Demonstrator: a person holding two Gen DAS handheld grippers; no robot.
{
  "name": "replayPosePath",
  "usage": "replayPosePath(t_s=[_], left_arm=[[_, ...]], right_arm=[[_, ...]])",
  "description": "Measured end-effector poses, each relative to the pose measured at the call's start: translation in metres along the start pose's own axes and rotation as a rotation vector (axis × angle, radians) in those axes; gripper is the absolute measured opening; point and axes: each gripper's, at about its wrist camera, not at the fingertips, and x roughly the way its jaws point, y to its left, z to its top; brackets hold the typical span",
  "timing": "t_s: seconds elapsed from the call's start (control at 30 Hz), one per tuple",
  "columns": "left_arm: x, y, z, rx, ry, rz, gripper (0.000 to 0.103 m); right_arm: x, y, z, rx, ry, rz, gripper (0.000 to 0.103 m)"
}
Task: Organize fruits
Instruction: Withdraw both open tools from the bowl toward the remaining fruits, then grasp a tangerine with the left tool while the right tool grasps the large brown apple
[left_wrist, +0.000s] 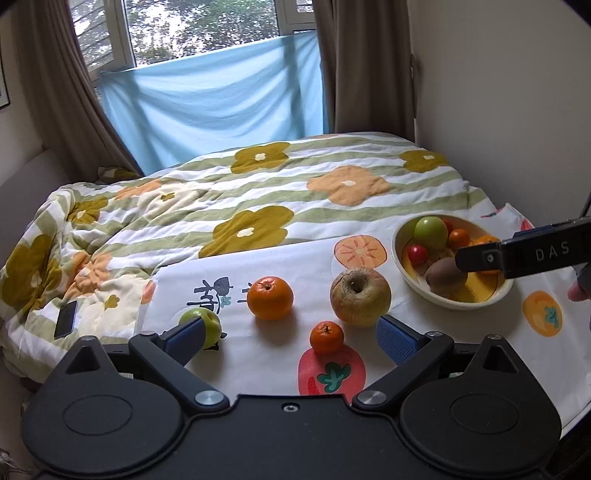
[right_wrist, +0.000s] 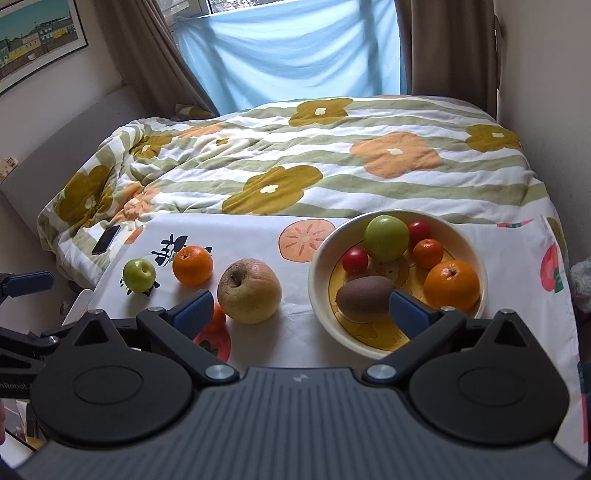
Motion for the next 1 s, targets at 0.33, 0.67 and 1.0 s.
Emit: replayPosePath(t_s=[0.33, 0.67, 1.0], left_arm=[[0.061, 0.028, -0.011, 0.167, 0.050, -0.183, 0.096], [0.138, 0.017, -0.016, 0.276, 0.125, -0.344, 0.077], [0.165, 0.007, -0.024, 0.301, 0.166, -0.424, 0.056]], right_arm=[[0.041, 0.029, -0.009, 0.133, 0.019, -0.082, 0.103], [0.079, 0.034, -0.024, 0.230, 0.056, -0.138, 0.103], [0.099, 0.037, -0.027, 0.272, 0.074, -0.139, 0.103]])
